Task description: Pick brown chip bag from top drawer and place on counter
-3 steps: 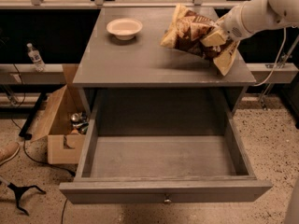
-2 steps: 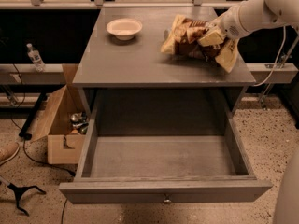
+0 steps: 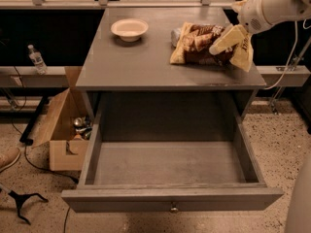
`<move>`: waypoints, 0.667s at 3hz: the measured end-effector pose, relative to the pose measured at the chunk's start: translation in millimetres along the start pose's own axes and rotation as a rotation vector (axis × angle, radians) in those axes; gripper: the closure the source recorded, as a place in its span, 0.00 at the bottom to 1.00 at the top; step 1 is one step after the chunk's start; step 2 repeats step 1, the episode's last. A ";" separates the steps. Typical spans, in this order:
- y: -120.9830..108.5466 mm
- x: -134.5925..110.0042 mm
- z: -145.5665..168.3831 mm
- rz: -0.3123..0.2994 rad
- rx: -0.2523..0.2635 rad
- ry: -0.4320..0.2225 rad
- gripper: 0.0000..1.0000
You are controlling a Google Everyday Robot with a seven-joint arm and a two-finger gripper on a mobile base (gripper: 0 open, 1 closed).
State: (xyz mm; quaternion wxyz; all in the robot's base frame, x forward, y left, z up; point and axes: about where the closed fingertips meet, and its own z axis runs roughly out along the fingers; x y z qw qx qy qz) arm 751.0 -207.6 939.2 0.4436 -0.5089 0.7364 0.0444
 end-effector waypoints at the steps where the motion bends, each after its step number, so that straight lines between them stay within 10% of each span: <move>1: 0.3 -5.5 -46.2 -0.077 0.031 0.024 0.00; 2: 0.3 -5.5 -46.2 -0.077 0.031 0.024 0.00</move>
Offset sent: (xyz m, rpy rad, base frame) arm 0.0000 0.0000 0.0000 0.0000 0.0000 0.0000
